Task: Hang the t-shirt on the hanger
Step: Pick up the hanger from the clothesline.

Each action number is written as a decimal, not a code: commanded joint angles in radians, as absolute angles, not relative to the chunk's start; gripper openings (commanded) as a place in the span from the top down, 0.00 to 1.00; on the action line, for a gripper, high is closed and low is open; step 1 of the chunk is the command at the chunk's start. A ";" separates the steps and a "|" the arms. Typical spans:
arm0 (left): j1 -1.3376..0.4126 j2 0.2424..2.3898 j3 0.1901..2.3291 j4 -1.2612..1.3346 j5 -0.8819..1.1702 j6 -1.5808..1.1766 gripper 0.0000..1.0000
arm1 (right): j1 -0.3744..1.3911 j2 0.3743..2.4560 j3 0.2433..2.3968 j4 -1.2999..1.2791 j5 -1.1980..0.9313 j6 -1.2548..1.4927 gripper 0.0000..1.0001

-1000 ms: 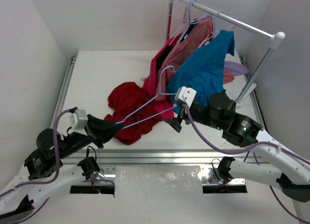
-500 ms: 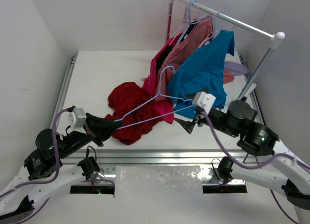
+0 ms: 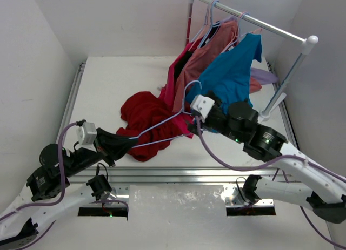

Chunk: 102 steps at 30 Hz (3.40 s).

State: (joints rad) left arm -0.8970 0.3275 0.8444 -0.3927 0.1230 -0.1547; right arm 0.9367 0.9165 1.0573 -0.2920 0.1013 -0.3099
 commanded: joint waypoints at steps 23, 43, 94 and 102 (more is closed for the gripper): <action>-0.894 0.732 1.086 -0.606 0.152 -0.055 0.14 | 0.936 0.865 1.035 -0.388 -0.003 -0.681 1.00; -0.900 0.980 1.302 -0.767 0.075 -0.087 0.14 | 0.939 0.992 1.052 -0.512 0.129 -0.793 1.00; -0.899 0.814 1.086 -0.664 0.322 -0.132 0.07 | 0.937 0.868 0.845 -0.045 0.212 -0.876 1.00; -0.899 0.897 1.078 -0.660 0.367 -0.129 0.32 | 0.939 0.864 0.838 -0.008 0.250 -0.884 1.00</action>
State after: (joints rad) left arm -0.9016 0.9020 1.0733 -0.6994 0.3363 -0.1444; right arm 0.9375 0.8722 0.8406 -0.0994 0.2356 -0.9028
